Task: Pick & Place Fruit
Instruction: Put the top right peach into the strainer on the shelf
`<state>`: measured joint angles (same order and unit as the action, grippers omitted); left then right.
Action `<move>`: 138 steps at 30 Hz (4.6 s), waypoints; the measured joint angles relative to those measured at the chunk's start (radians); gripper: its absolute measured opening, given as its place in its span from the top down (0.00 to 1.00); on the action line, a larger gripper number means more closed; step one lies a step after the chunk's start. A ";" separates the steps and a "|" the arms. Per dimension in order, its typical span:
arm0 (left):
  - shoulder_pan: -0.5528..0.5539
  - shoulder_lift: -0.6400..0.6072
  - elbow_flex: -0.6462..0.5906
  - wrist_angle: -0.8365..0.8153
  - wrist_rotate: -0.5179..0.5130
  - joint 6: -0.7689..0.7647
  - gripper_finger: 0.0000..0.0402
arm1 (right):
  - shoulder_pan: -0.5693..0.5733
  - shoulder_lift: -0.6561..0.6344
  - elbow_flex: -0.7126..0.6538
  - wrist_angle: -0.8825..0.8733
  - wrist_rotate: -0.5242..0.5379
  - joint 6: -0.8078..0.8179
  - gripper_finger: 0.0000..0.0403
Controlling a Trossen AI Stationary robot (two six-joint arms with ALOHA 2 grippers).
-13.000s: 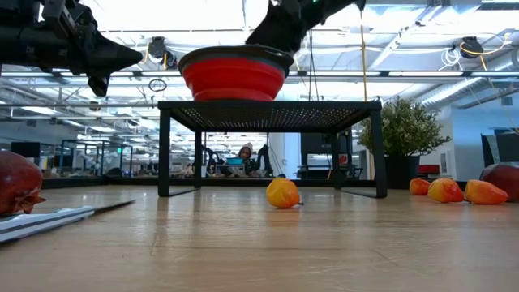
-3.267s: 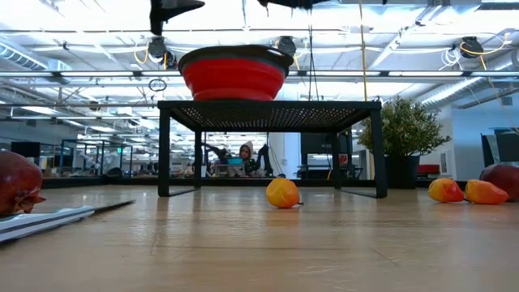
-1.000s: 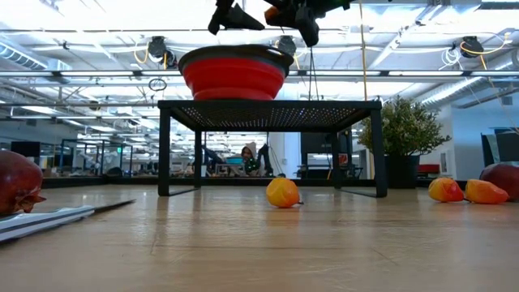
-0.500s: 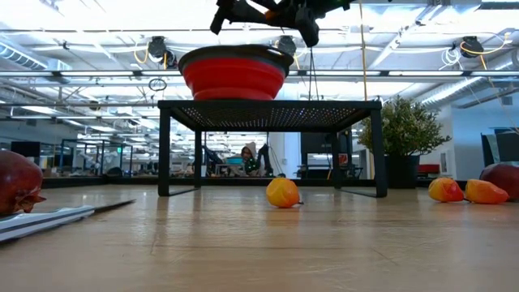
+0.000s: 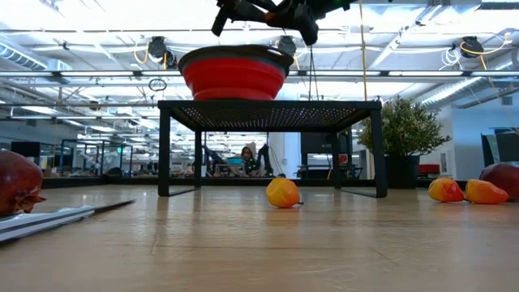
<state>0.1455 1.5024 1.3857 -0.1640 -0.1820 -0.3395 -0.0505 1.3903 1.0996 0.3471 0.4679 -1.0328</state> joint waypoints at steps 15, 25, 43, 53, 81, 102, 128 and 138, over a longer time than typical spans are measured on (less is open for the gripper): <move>0.000 -0.022 -0.001 -0.087 -0.001 -0.009 0.80 | -0.016 0.000 0.000 -0.093 0.007 0.138 0.59; 0.001 -0.102 -0.002 -0.244 -0.050 -0.032 0.80 | -0.062 0.000 0.000 -0.129 0.137 0.153 0.52; 0.002 -0.163 -0.001 -0.537 -0.108 -0.100 0.80 | -0.120 -0.027 -0.001 -0.287 0.130 0.468 0.82; -0.005 -0.162 -0.001 -0.612 -0.108 -0.113 0.80 | -0.120 -0.114 0.000 -0.399 0.130 0.632 0.98; -0.118 -0.172 -0.139 -0.412 -0.266 0.057 0.80 | -0.118 -0.297 0.000 -0.772 -0.116 1.033 1.00; -0.163 -0.190 -0.140 -0.305 -0.268 0.125 0.80 | -0.118 -0.696 -0.508 -0.363 -0.523 1.191 1.00; -0.143 -0.190 -0.233 -0.234 -0.273 0.180 0.80 | -0.118 -1.207 -0.728 -0.435 -0.522 1.313 1.00; -0.071 -0.190 -0.233 -0.243 -0.289 0.205 0.80 | -0.118 -1.218 -0.743 -0.436 -0.522 1.313 1.00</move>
<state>0.0741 1.3125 1.1530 -0.4068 -0.4710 -0.1349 -0.1684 0.1726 0.3561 -0.0887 -0.0538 0.2802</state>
